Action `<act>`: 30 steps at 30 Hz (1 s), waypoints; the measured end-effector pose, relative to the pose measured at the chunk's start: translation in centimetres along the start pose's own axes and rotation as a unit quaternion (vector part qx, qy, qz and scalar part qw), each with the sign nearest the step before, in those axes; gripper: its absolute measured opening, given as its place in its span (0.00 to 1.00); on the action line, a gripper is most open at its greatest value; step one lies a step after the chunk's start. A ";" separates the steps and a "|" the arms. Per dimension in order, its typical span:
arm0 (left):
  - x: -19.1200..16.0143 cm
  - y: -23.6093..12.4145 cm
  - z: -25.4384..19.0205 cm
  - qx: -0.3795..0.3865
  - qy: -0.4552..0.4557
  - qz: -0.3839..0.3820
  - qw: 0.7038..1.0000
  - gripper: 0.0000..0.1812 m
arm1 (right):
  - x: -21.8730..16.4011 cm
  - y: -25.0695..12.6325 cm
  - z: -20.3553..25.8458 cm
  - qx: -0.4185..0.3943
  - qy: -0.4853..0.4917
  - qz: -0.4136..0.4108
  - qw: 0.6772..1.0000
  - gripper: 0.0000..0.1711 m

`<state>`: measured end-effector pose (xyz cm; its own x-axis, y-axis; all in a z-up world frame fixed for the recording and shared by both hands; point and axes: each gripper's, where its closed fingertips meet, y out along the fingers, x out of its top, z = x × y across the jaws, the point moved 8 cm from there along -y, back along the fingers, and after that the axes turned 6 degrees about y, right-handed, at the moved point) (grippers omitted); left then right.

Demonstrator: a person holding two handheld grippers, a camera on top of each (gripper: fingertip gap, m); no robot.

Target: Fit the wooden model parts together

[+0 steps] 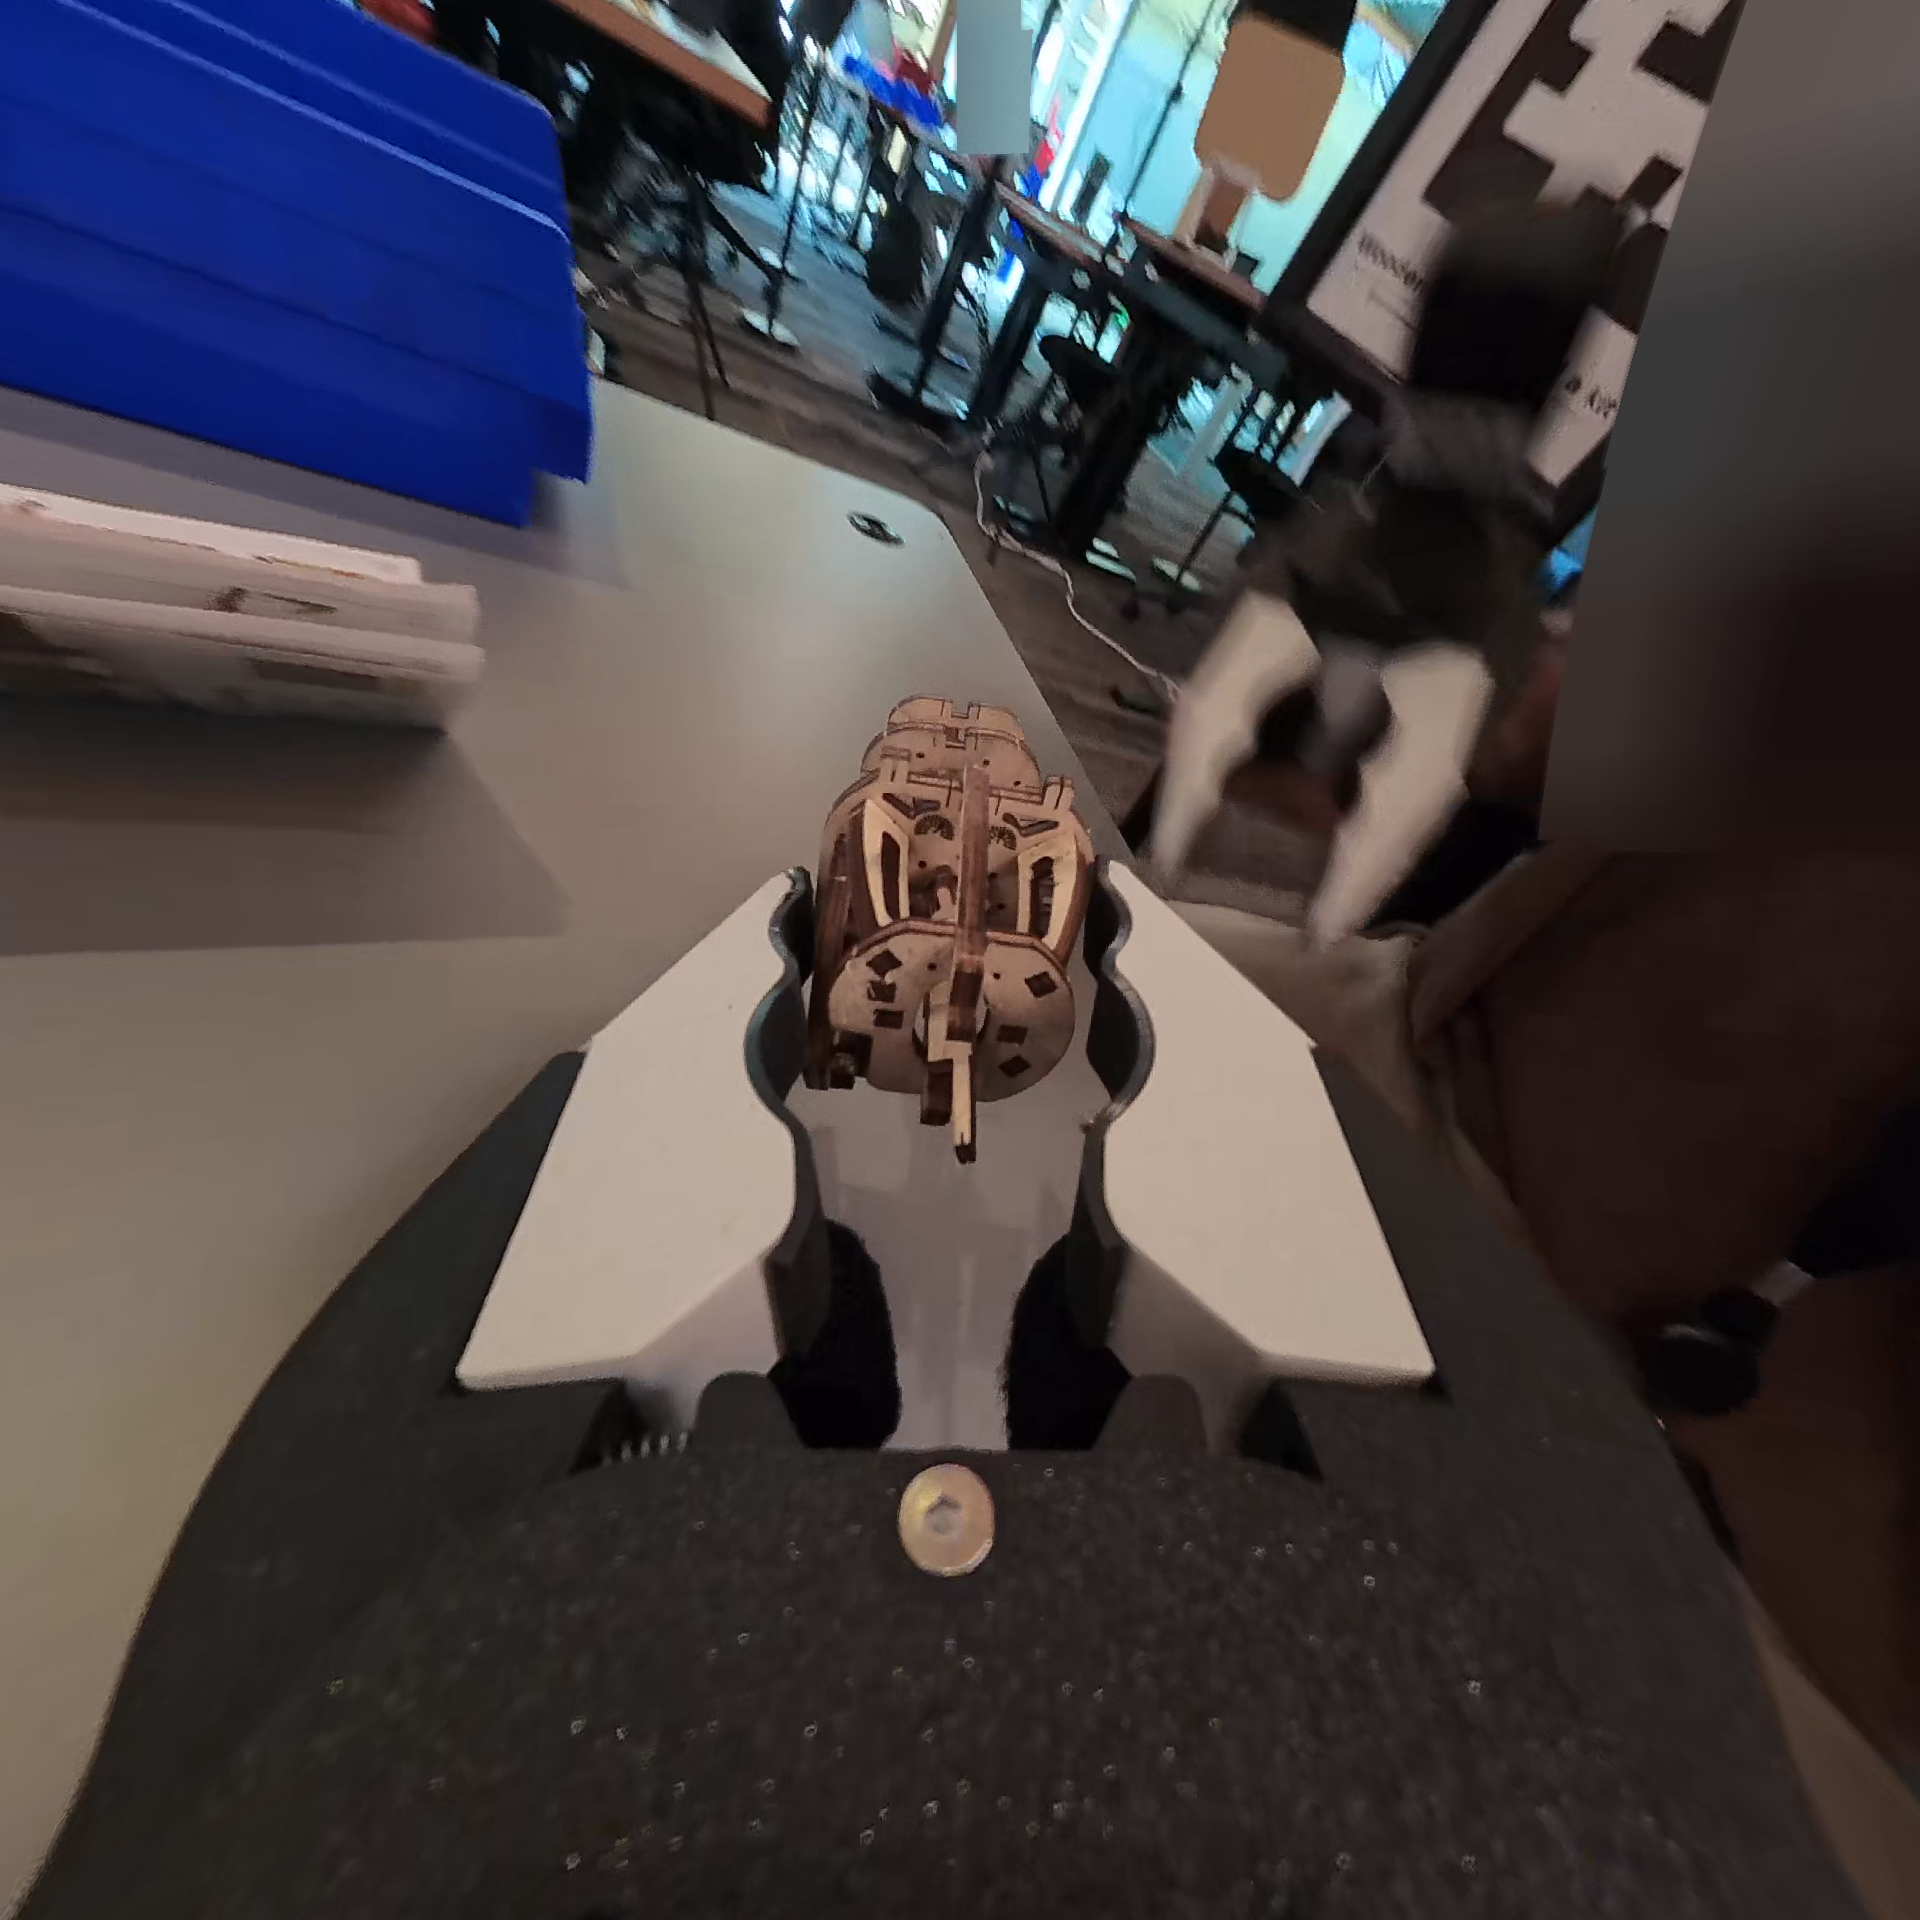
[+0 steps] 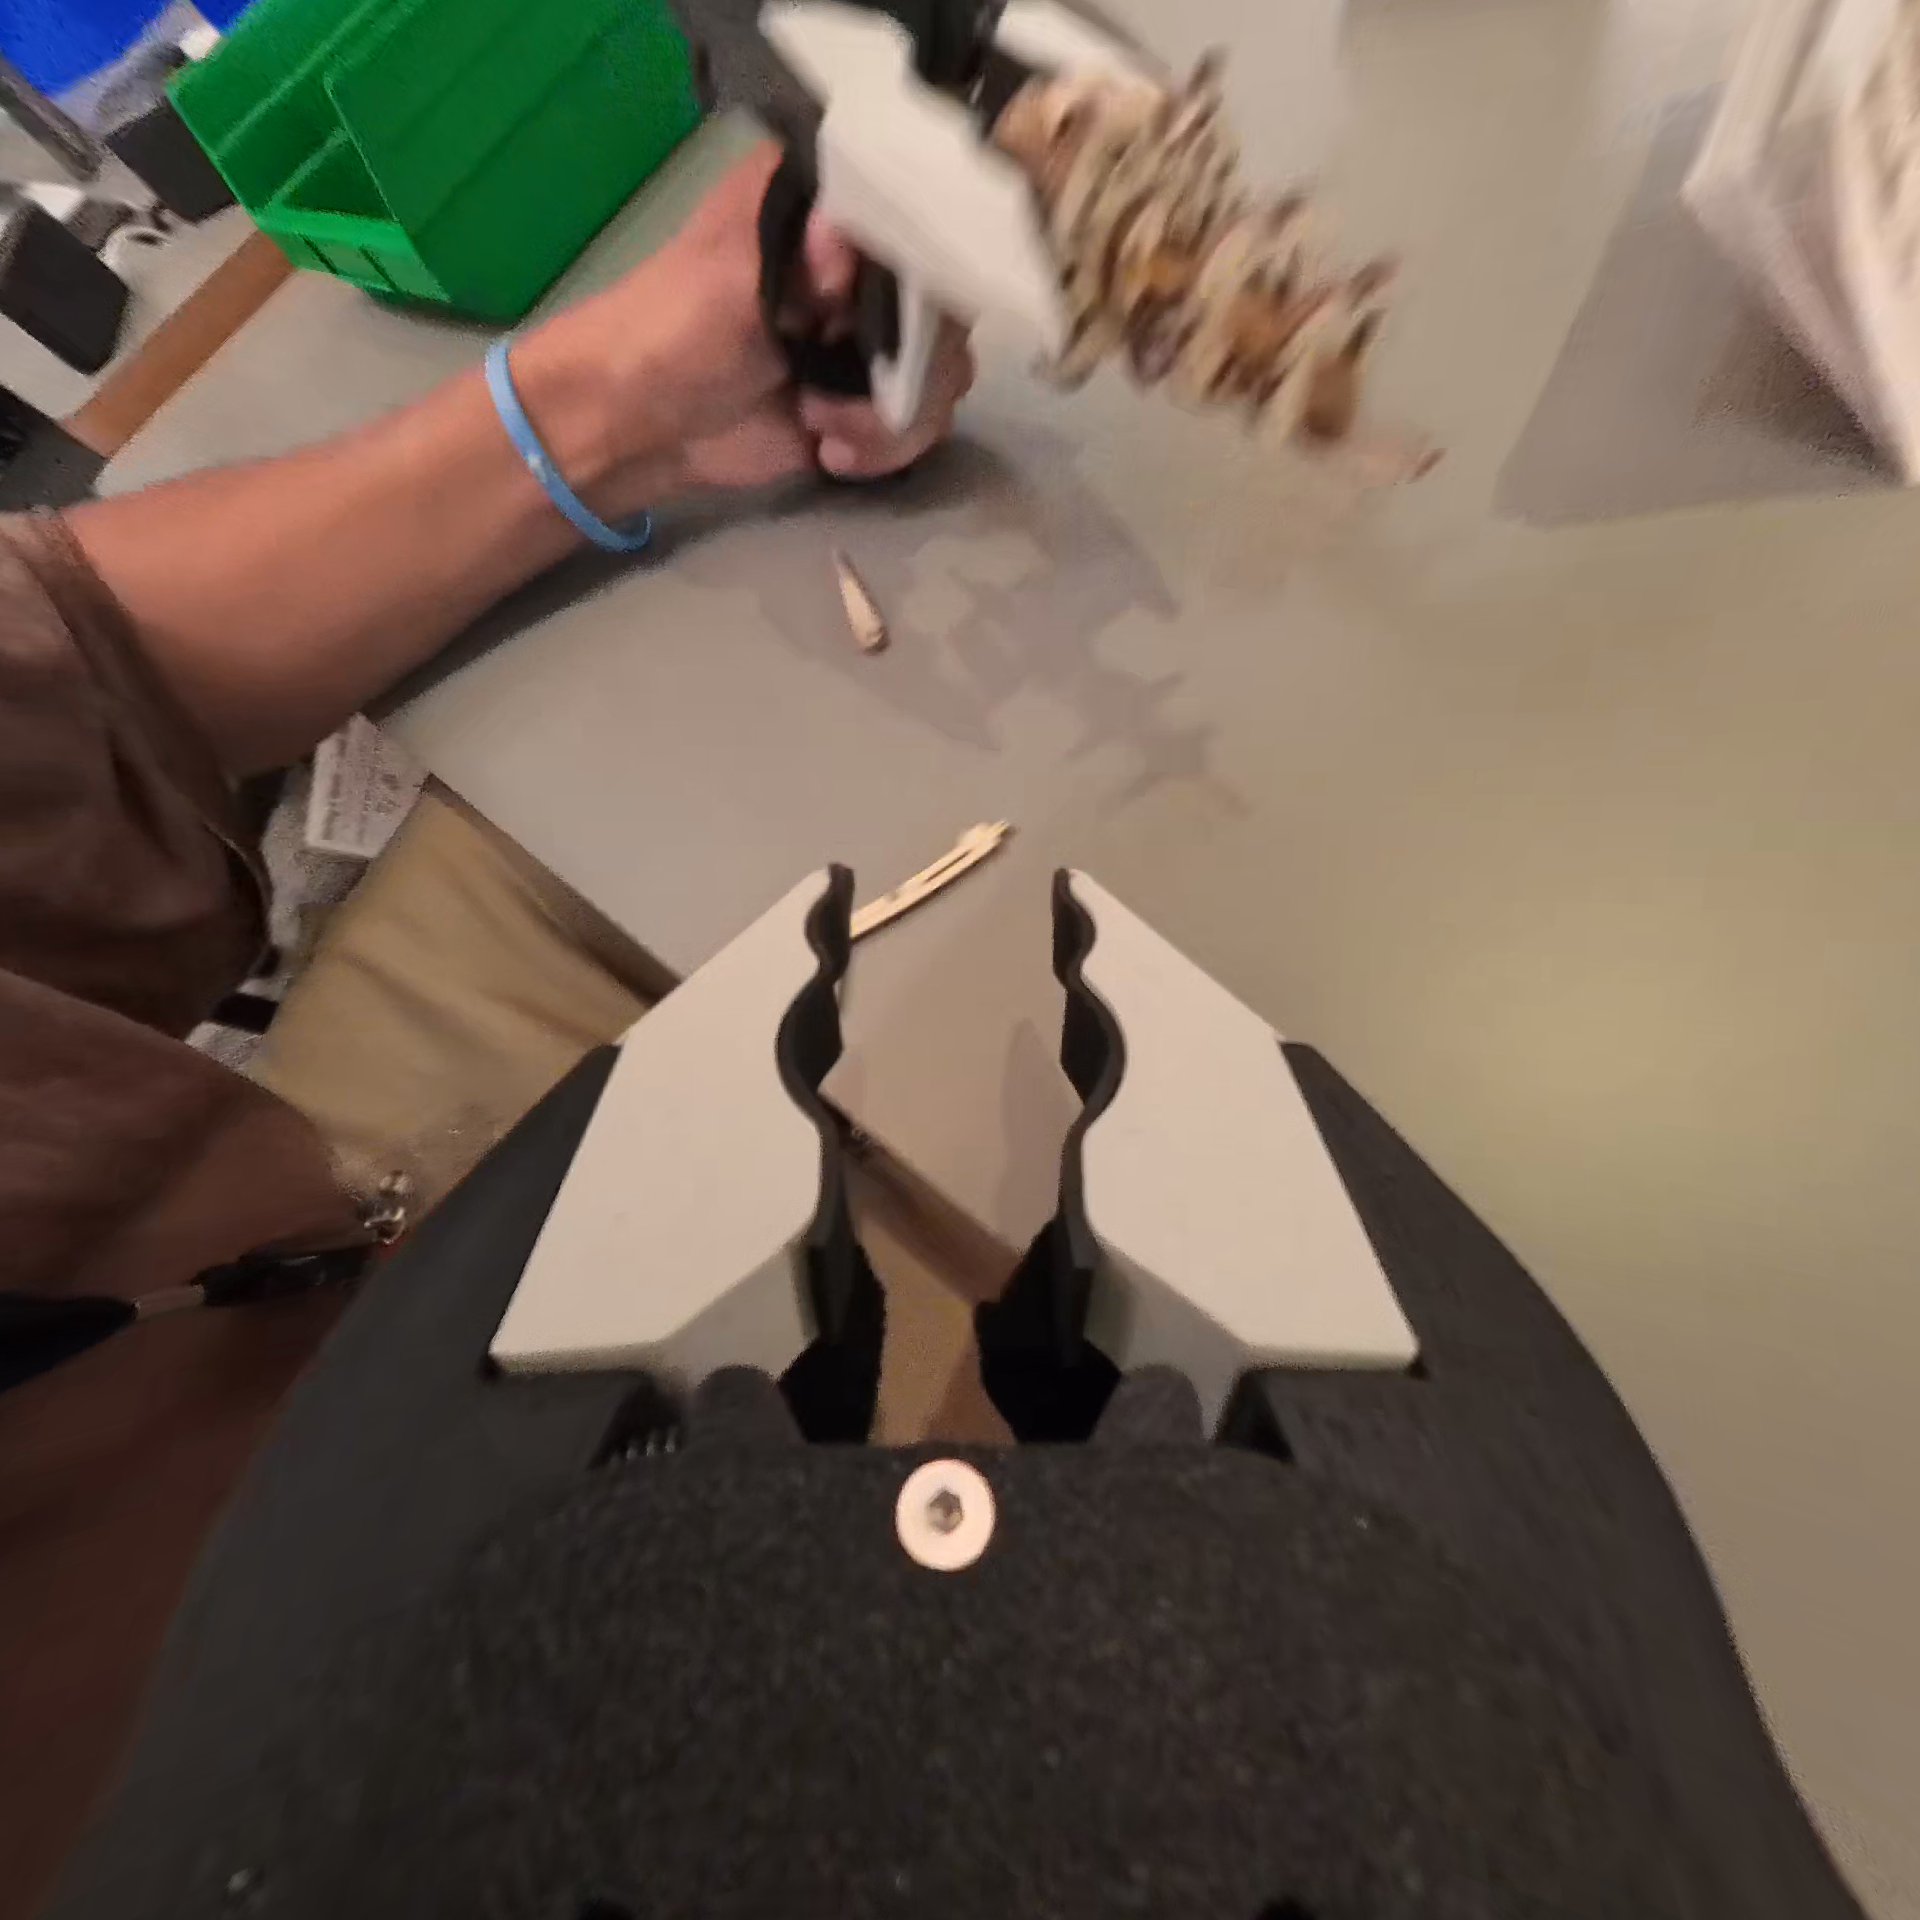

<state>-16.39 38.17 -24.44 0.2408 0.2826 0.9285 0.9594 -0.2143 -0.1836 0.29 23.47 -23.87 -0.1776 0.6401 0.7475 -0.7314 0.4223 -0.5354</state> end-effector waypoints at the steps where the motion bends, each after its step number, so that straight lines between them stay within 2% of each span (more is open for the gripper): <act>1: 0.0 -0.1 0.1 0.004 0.002 -0.003 1.000 0.27 | -1.3 0.4 1.3 -0.013 0.001 -0.004 1.000 0.22; 4: 0.0 -0.2 0.2 0.002 -0.001 -0.002 1.000 0.27 | -4.3 1.6 4.1 -0.083 -0.029 -0.035 0.995 0.23; 6: 0.0 -0.2 0.2 -0.001 -0.003 -0.004 1.000 0.27 | -5.3 2.7 4.9 -0.125 -0.064 -0.037 0.989 0.20; 12: 0.1 -0.2 0.0 -0.015 -0.005 -0.010 1.000 0.27 | -6.5 4.5 5.0 -0.119 -0.109 0.002 0.987 0.11; 18: -0.2 0.2 -0.4 -0.030 -0.008 0.010 0.999 0.27 | -5.4 5.0 4.2 -0.012 -0.139 0.060 0.988 0.06; 23: 0.0 -0.2 0.1 -0.017 -0.012 0.003 1.000 0.27 | -4.1 4.9 3.9 -0.045 -0.232 0.120 0.964 0.06; 25: 0.1 -0.6 0.3 -0.011 -0.018 -0.004 1.000 0.27 | -2.9 4.2 3.2 -0.098 -0.317 0.149 0.932 0.06; 26: 0.1 -0.7 0.6 -0.005 -0.026 -0.006 1.000 0.27 | -2.0 3.8 2.6 -0.133 -0.369 0.170 0.904 0.06; 28: 0.1 -0.9 0.9 -0.003 -0.044 -0.008 0.999 0.27 | 0.2 2.9 1.8 -0.197 -0.472 0.209 0.833 0.06; 30: 0.2 -1.1 1.1 0.000 -0.057 -0.018 0.998 0.27 | 2.0 2.5 1.2 -0.244 -0.563 0.253 0.748 0.06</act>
<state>-17.27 39.53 -24.41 0.2205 0.3951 0.8918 0.9678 -0.2026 -0.1495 -2.69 25.02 -23.21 -0.9933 -0.0337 0.1110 -0.1050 0.6683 -0.7364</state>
